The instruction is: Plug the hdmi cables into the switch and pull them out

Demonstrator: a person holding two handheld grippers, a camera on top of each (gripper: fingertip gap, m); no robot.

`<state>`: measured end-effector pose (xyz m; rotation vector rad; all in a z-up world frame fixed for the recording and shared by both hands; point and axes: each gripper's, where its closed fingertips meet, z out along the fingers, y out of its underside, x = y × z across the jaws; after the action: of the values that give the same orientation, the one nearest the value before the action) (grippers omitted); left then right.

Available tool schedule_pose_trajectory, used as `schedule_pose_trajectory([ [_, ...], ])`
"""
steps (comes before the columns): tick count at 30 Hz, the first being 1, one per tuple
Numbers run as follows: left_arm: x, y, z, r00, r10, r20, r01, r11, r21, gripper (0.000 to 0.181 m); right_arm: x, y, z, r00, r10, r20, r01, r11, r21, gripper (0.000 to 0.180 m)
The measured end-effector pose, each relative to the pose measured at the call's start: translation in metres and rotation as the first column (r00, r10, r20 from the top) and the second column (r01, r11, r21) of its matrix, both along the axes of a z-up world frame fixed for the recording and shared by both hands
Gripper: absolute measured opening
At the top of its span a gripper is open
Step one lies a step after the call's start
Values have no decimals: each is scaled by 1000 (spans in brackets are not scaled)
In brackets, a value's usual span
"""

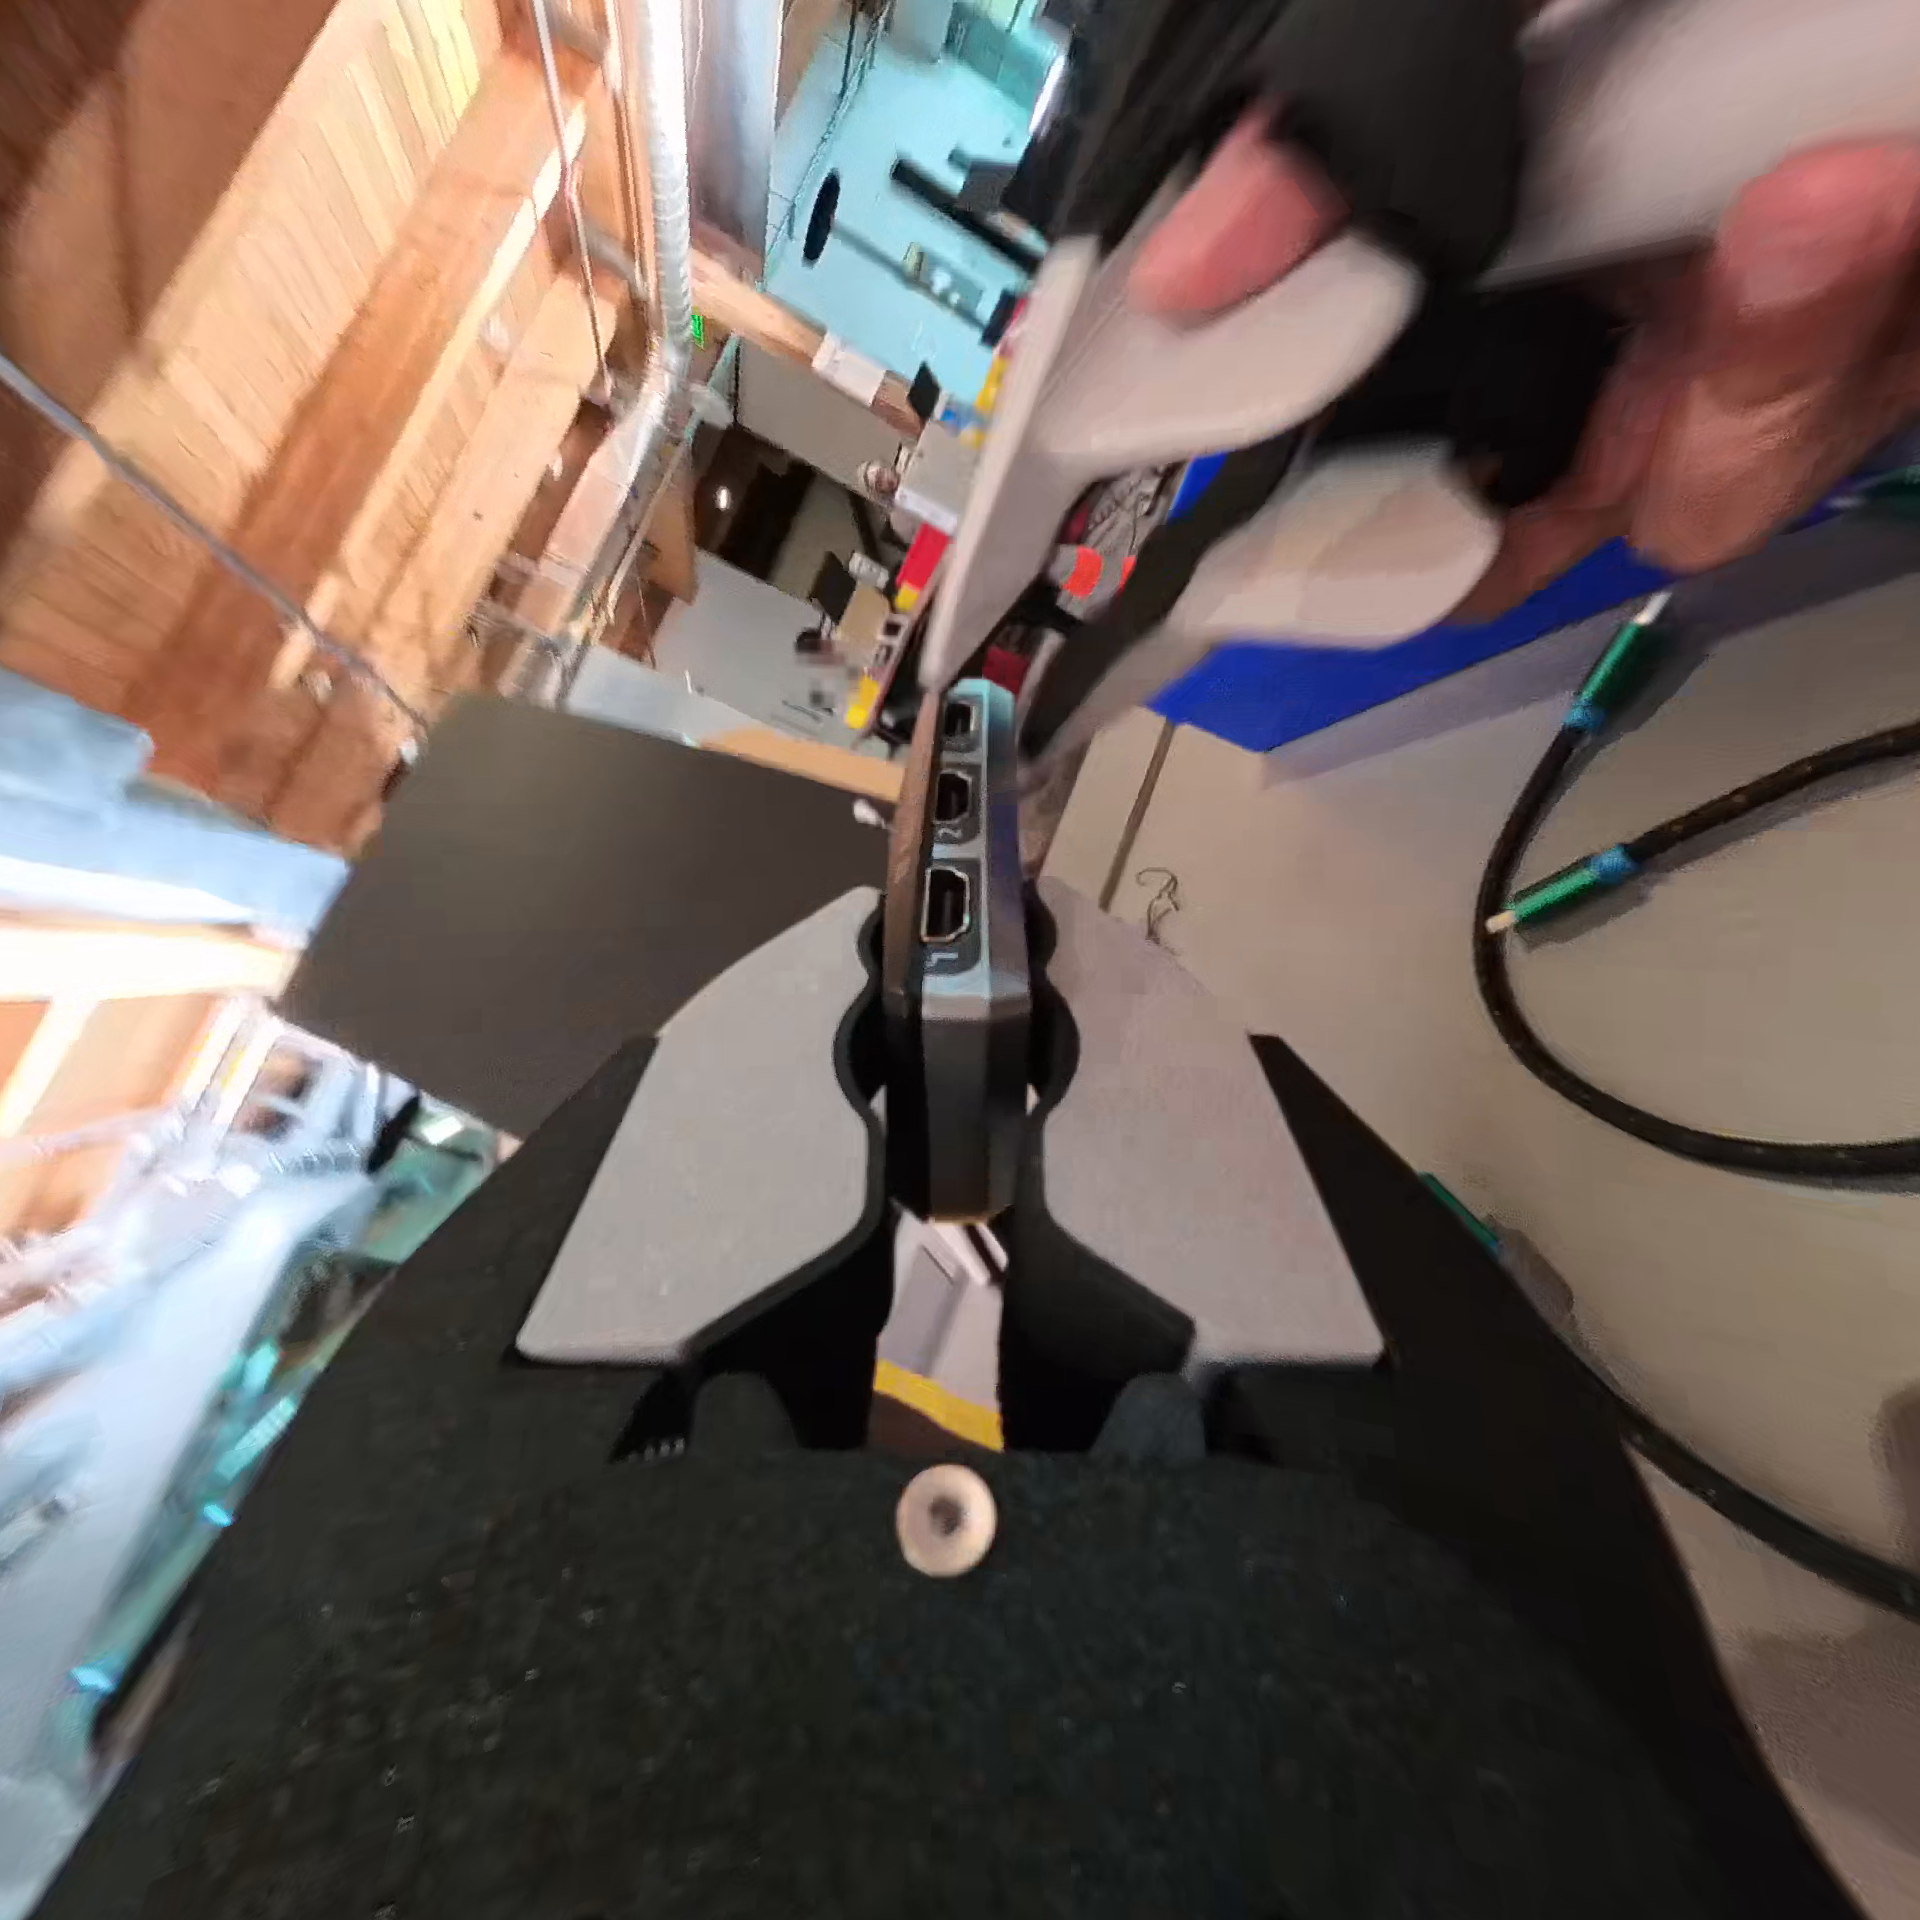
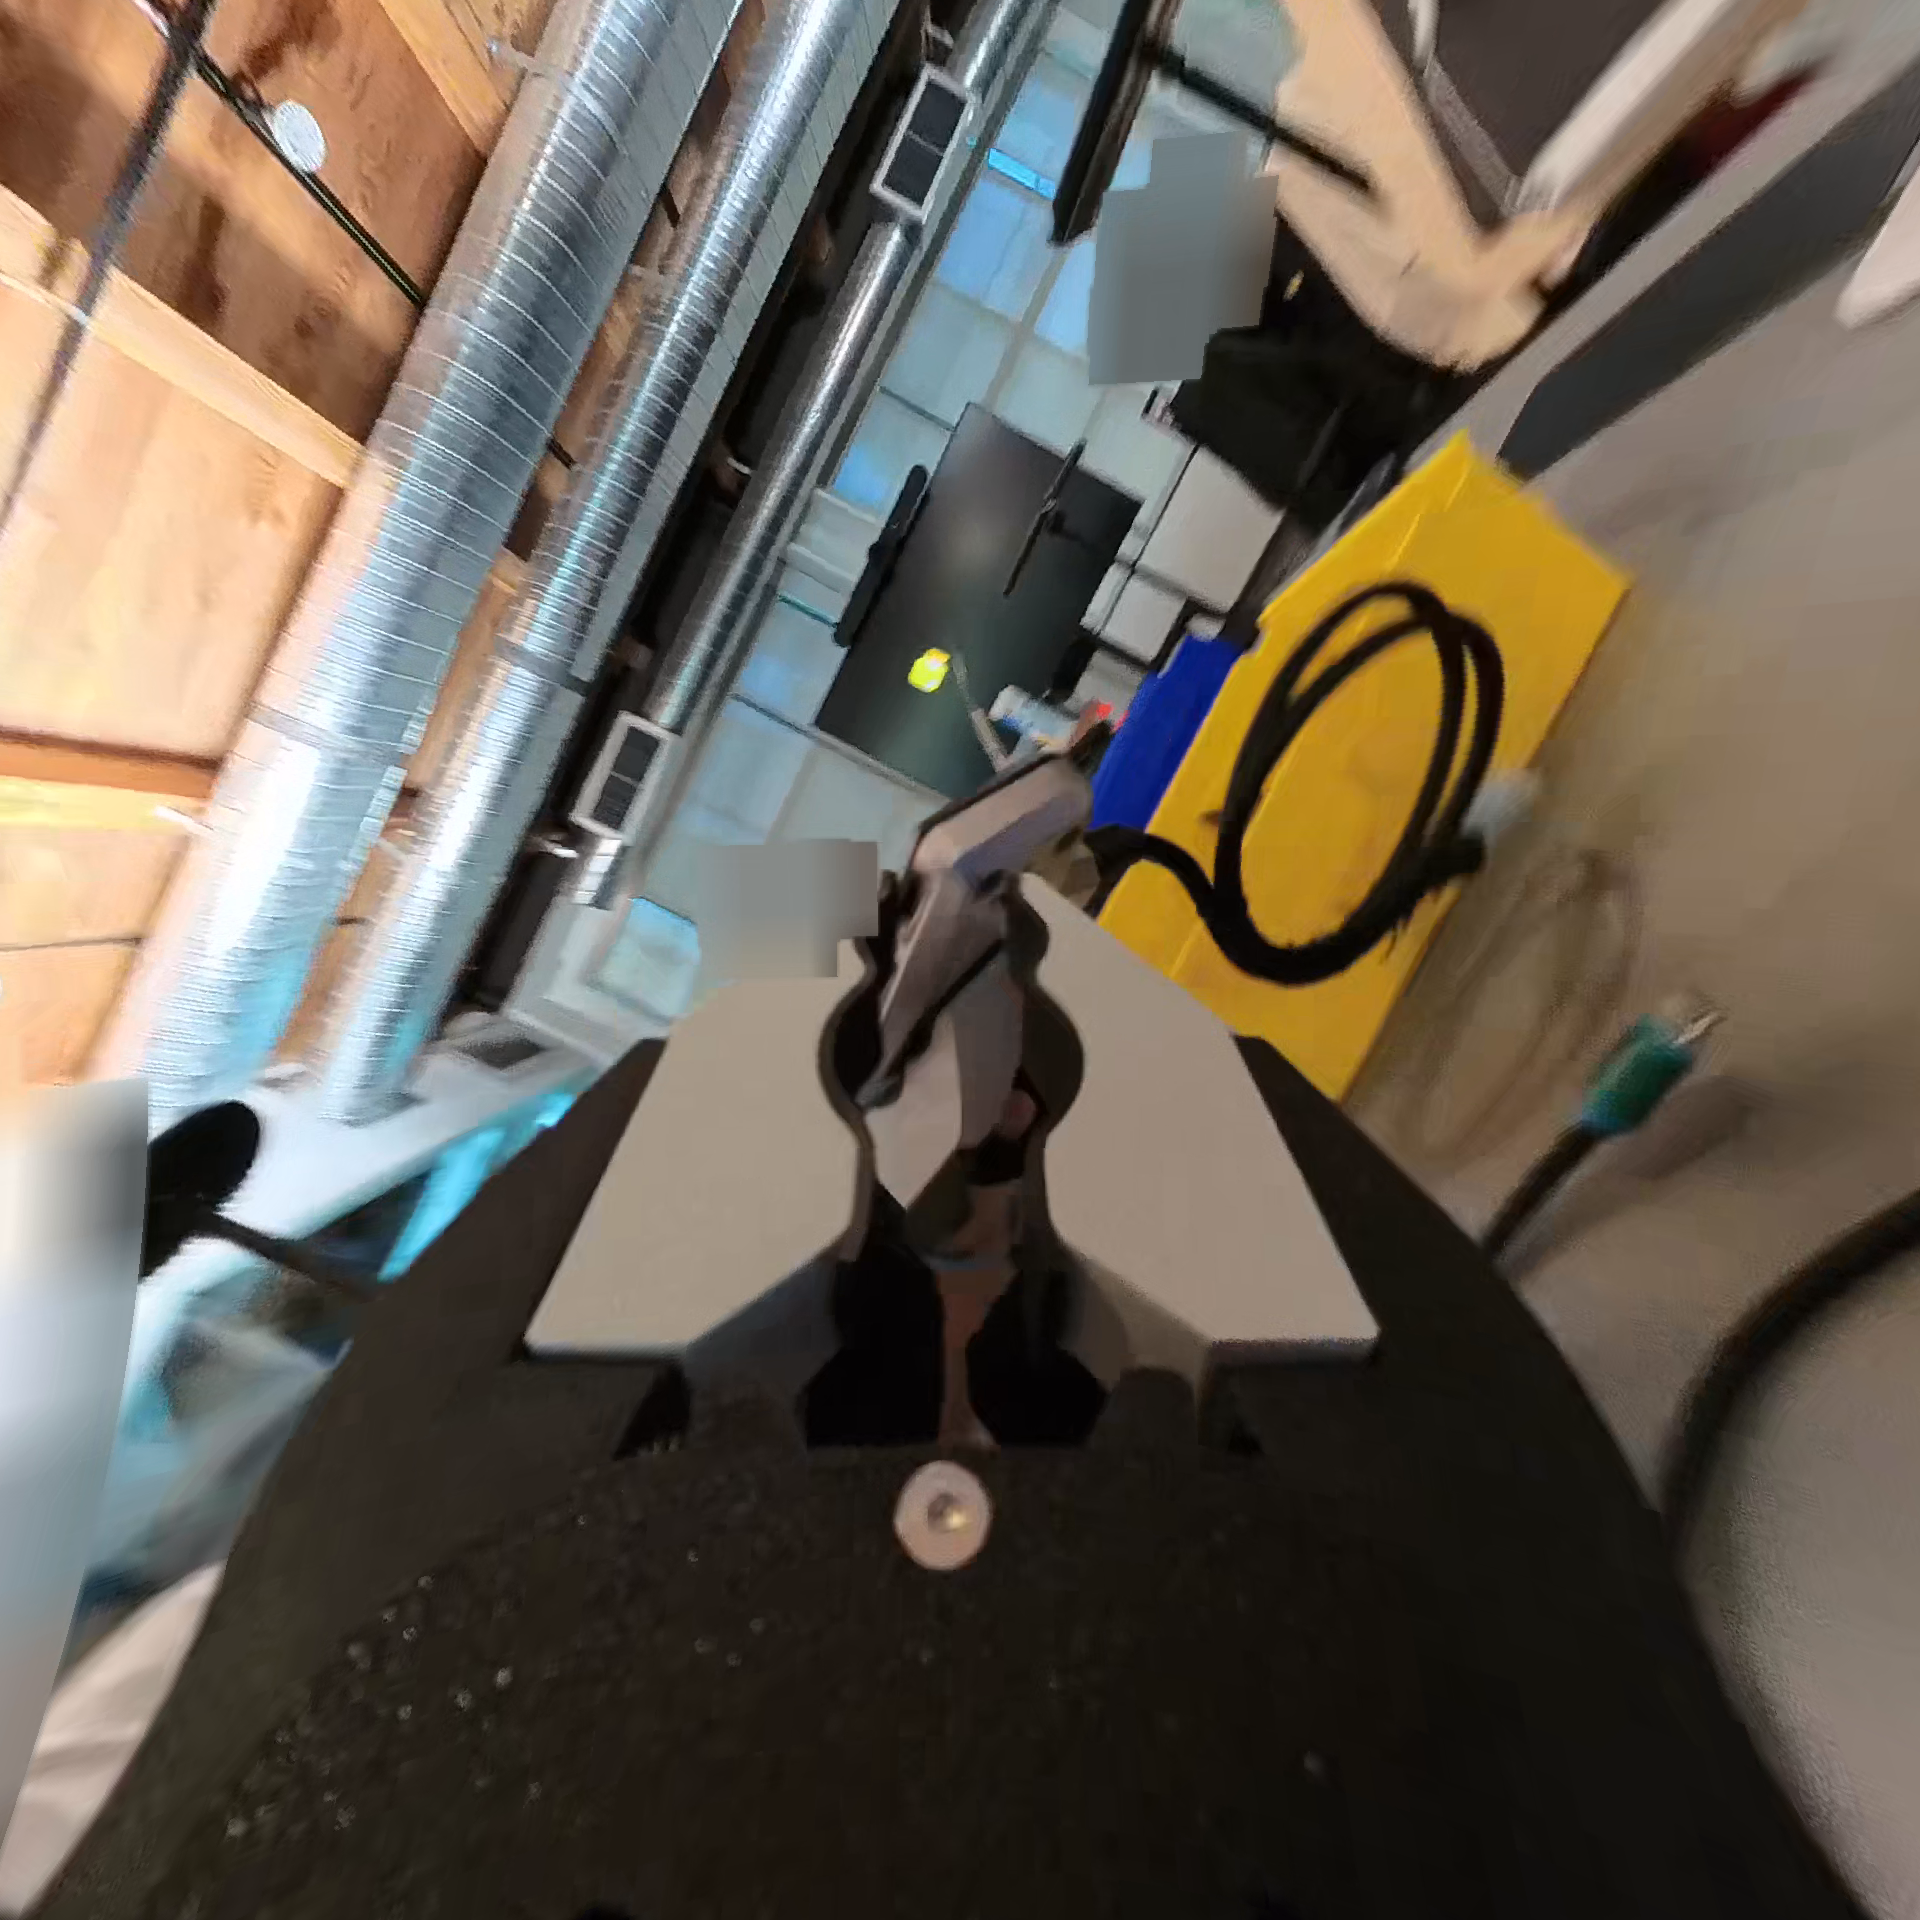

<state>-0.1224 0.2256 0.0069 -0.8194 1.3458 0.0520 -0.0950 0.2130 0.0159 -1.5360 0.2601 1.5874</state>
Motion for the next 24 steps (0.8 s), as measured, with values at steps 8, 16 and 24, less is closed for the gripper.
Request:
schedule_pose_trajectory([
  [8, 18, 58, -9, 992, -42, 122, 54, 994, -99, 22, 34, -10, -46, 496, -409, 766, 70, 898, 435, 37],
  [16, 47, 58, -63, 995, -13, 103, 28, 990, -139, 22, 79, -21, -172, 320, -112, 941, 227, 973, 38, 35],
  [24, 44, 51, -86, 992, -83, 92, 102, 967, -233, 22, 81, -17, -206, 239, 60, 969, 233, 965, -117, 7],
])
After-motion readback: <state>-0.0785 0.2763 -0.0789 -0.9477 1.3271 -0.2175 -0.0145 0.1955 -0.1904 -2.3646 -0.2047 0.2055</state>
